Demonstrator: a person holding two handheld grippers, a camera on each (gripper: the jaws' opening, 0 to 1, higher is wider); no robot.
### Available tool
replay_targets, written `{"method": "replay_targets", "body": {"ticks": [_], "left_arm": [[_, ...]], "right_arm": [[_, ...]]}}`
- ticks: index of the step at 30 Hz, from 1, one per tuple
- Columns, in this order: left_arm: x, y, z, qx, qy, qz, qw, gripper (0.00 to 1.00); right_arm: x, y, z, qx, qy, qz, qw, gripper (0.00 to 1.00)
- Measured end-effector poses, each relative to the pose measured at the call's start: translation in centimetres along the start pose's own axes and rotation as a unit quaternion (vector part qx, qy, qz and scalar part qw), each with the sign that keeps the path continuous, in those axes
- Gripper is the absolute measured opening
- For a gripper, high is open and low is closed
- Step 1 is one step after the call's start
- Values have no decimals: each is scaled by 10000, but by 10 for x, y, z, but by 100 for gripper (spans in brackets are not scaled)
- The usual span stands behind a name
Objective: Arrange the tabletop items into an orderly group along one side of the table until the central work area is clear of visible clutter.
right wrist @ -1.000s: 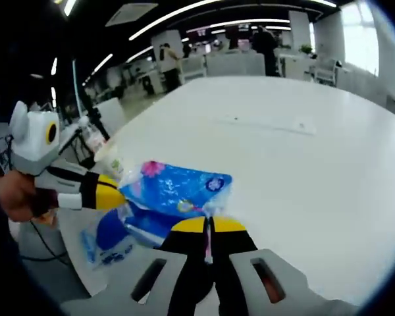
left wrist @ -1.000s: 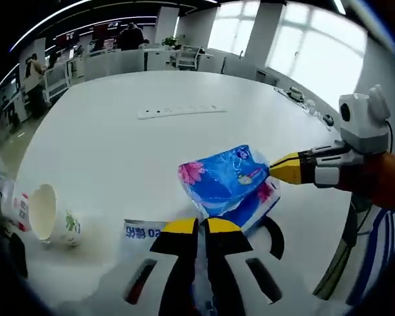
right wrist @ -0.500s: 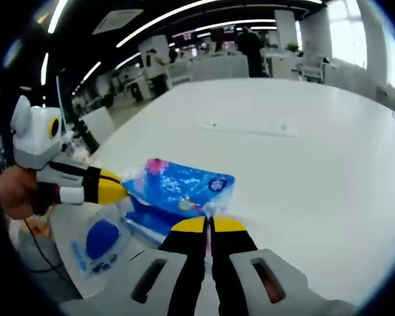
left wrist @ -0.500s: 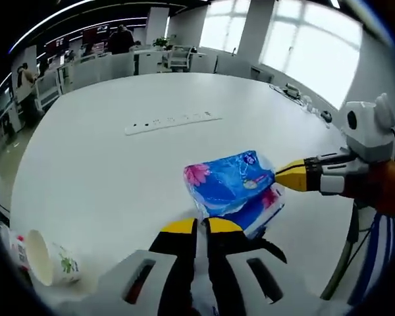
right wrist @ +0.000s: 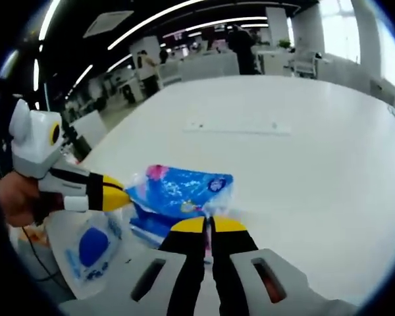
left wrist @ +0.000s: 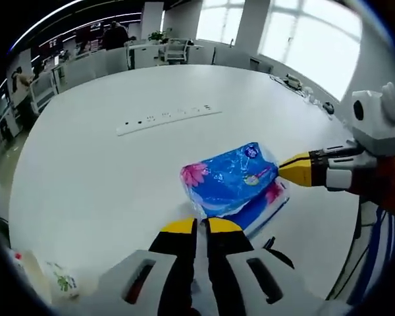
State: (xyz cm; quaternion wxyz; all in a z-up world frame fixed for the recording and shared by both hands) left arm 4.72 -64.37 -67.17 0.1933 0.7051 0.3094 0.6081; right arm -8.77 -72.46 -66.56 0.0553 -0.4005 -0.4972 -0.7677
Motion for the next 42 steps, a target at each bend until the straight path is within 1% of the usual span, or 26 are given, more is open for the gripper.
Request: {"method": "replay_targets", "body": {"ticks": [6, 9, 11, 13, 17, 22, 28, 33, 36, 39, 42], "left_arm": [[-7, -4, 1, -43, -20, 158, 9999, 2], [-10, -7, 1, -53, -34, 254, 9997, 2], [-13, -8, 4, -23, -4, 299, 9995, 2], [-15, -9, 4, 28, -11, 317, 9995, 2], [-17, -11, 4, -18, -28, 357, 9994, 2], [-18, -16, 6, 101, -16, 438, 9990, 4], [-18, -22, 3, 119, -105, 517, 9985, 8], [-20, -26, 1, 153, -153, 548, 9983, 9], [-22, -27, 1, 175, -169, 557, 9981, 7], [-23, -26, 1, 177, -146, 524, 9984, 3], [-24, -24, 1, 149, -124, 513, 9985, 2]], "right_arm": [[-1, -7, -3, -27, -17, 73, 10000, 0], [-2, -7, -4, -104, -64, -6, 9999, 0], [-4, -9, -4, -143, -55, 4, 9999, 0], [-6, -13, -4, -169, -56, 41, 9998, 0], [-9, -17, -4, -212, -46, 75, 9997, 0], [-11, -21, -7, -293, -56, 89, 9995, 0], [-12, -27, -10, -426, -93, 118, 9990, 1], [-14, -30, -10, -473, -80, 125, 9988, 2], [-15, -29, -10, -515, -81, 105, 9986, 2], [-16, -28, -9, -512, -64, 91, 9986, 2], [-17, -26, -10, -528, -43, 60, 9986, 3]]}}
Point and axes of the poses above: the point that each gripper's makers call its tool centre point, and the gripper's own axes: x roughly backward along the fingers, z roughly to its left, y roughly out of its top, the point moved 5 cm from there along x, roughly backward along the fingers, and after that the axes turned 2 degrees about x, right-handed, at the moved point
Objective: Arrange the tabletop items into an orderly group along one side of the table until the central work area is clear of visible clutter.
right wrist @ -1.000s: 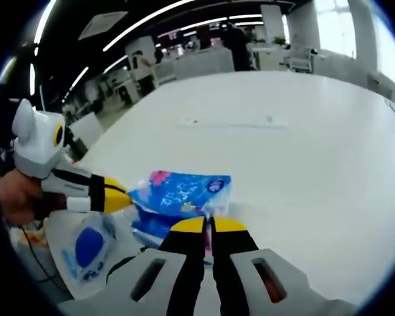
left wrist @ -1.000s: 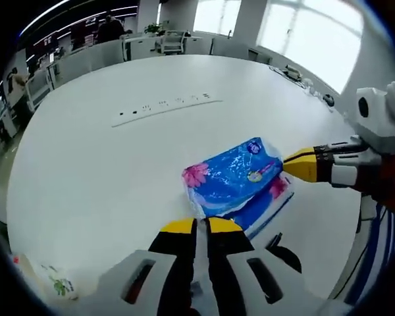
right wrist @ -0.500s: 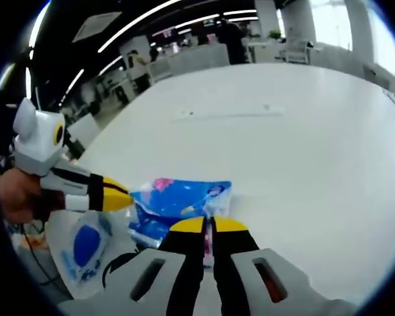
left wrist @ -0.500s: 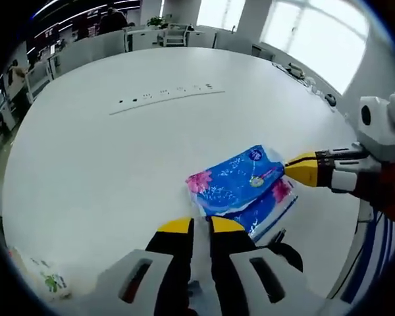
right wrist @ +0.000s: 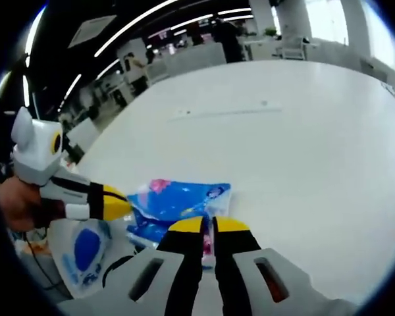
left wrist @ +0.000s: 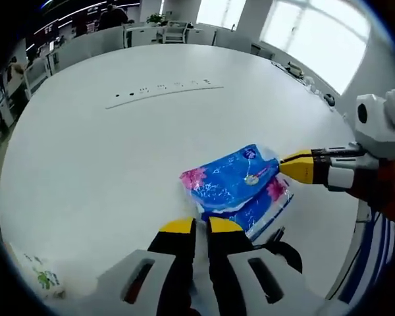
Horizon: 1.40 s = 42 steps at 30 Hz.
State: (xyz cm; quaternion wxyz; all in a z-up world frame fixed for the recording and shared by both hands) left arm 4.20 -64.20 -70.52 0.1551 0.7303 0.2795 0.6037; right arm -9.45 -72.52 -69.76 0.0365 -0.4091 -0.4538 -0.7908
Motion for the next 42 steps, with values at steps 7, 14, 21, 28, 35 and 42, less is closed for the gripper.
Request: {"method": "replay_targets", "body": {"ticks": [7, 14, 21, 28, 35, 42], "left_arm": [[-2, 1, 1, 47, 29, -13, 10000, 4], [-4, 8, -2, 110, -24, -104, 9999, 4], [-6, 7, -3, 82, -25, -55, 9999, 7], [-6, -4, -7, 70, -94, 112, 9999, 12], [3, -8, -9, -2, -84, 124, 9999, 13], [5, -16, -10, -18, -32, 208, 9998, 8]], "right_arm": [[1, 0, -4, -77, -8, -52, 10000, 5], [0, 2, -5, -131, 25, -108, 9999, 5], [0, 4, -6, -135, 47, -134, 9998, 5], [3, -5, -4, -151, 28, -59, 9999, 7], [9, -9, -1, -150, 36, -18, 9999, 8], [11, -13, 2, -82, 20, 63, 9999, 7]]}}
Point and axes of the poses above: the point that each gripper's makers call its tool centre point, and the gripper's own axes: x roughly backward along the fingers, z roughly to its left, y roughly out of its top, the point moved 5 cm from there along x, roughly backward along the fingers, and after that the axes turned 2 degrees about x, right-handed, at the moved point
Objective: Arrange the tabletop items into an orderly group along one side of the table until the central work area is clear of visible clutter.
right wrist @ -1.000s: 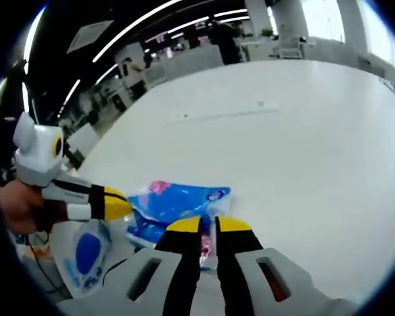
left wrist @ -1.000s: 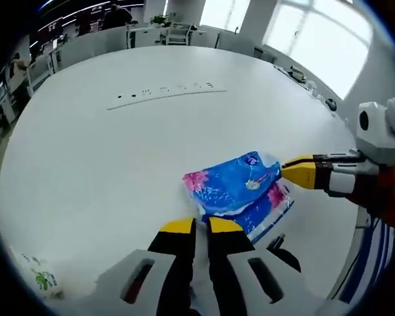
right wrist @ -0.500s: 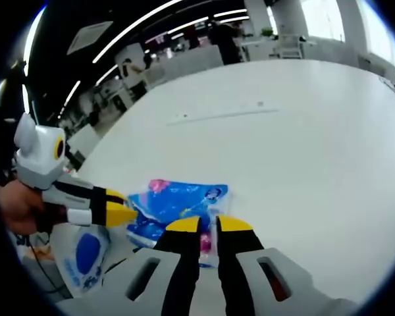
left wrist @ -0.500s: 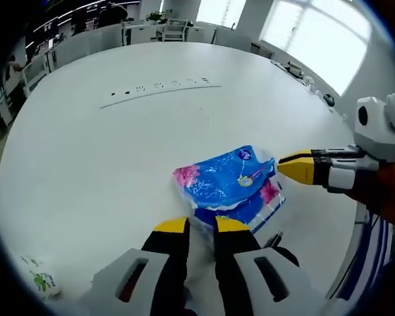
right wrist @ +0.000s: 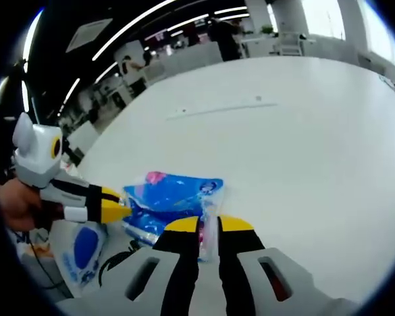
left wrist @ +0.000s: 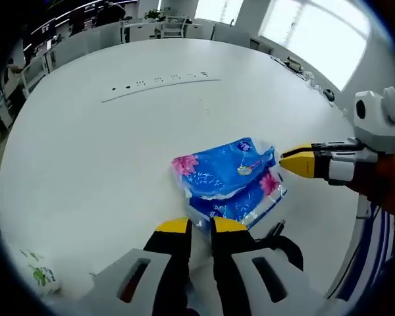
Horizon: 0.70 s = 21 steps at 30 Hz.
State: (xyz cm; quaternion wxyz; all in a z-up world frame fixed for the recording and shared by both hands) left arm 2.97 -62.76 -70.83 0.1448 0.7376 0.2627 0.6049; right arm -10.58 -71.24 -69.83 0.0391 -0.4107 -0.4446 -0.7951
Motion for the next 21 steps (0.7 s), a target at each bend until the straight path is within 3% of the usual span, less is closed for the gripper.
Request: {"method": "replay_targets", "body": {"ticks": [21], "left_arm": [[-7, 4, -1, -10, -1, -32, 10000, 7]], "right_arm": [[-3, -10, -5, 98, -35, 237, 9997, 3]]}}
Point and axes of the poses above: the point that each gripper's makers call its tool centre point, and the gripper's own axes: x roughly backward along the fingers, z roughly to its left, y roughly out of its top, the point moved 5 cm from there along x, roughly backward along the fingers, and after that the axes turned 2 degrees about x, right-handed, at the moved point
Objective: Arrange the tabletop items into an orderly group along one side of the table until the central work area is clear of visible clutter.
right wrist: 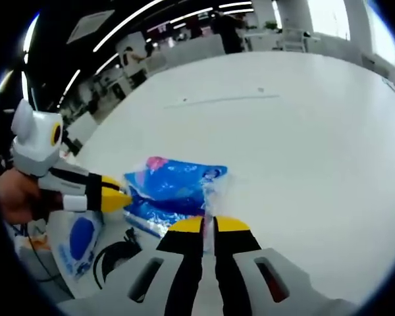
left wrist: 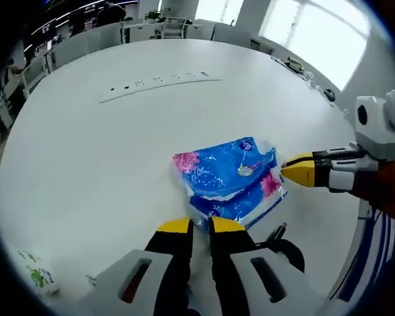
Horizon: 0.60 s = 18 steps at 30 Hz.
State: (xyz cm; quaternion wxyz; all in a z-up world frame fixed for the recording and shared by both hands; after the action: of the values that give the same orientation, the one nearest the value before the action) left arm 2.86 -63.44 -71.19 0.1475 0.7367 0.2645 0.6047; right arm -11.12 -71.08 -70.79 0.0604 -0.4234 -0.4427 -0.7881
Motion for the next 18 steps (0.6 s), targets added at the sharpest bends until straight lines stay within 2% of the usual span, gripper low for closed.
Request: {"method": "replay_targets", "body": {"ticks": [5, 9, 18], "left_arm": [[-1, -8, -8, 7, -120, 85, 9999, 7], [-1, -8, -12, -37, -167, 86, 9998, 8], [5, -9, -17, 13, -222, 67, 9997, 17]], "right_arm": [[3, -4, -4, -48, -48, 3, 10000, 2], [7, -5, -8, -86, -102, -8, 9999, 2], [12, -4, -15, -91, -203, -46, 9997, 4]]}}
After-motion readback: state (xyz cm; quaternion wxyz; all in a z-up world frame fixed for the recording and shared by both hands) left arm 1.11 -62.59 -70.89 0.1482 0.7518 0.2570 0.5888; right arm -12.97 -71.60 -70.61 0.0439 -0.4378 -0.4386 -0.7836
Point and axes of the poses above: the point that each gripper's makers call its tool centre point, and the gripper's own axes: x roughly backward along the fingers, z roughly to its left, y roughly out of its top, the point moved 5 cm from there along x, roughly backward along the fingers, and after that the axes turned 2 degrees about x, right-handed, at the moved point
